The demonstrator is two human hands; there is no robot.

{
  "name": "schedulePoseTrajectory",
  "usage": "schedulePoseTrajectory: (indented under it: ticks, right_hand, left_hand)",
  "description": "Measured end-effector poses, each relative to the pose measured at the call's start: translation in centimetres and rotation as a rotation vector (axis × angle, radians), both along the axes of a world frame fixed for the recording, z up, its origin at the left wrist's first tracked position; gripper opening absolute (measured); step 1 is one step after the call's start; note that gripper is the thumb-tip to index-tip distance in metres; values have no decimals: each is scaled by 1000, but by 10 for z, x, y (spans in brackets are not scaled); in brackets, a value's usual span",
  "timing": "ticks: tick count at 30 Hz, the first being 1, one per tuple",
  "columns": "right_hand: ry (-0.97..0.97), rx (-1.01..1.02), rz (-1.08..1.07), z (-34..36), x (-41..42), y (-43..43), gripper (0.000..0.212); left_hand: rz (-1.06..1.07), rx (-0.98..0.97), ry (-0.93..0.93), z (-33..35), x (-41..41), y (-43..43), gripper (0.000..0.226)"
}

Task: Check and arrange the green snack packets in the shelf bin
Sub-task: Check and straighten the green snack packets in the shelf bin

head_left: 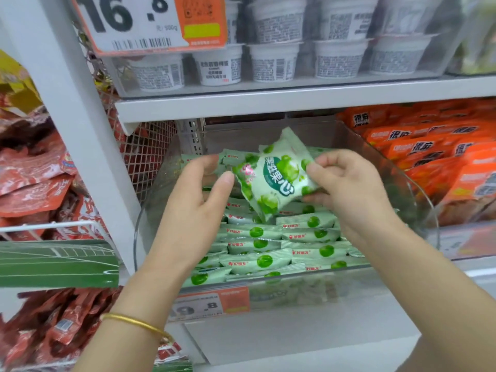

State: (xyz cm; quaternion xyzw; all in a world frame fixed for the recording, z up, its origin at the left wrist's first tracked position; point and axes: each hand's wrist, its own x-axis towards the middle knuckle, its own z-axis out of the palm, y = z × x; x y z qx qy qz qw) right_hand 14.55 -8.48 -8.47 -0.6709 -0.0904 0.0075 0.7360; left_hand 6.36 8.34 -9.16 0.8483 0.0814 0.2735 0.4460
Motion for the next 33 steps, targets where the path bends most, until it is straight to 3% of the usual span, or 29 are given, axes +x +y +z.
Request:
schedulePoseTrajectory:
  ticks: [2, 6, 10, 16, 20, 33]
  right_hand:
    - [93, 41, 120, 0, -2, -9, 16]
    - [86, 35, 202, 4, 0, -17, 15]
    - [13, 0, 168, -3, -1, -18, 11]
    - [-208, -47, 227, -4, -3, -17, 24]
    - [-155, -36, 345, -7, -2, -15, 25]
    - [-52, 105, 359, -6, 4, -14, 25]
  left_hand:
    - [-77, -173, 16, 2, -2, -5, 39]
    - [-322, -388, 66, 6, -6, -11, 52]
    - [-466, -221, 116, 0, -6, -15, 70]
    - [-418, -207, 52, -5, -3, -22, 65]
    - [-395, -314, 32, -9, -1, -20, 66]
    - [-502, -281, 36, -1, 1, -23, 77]
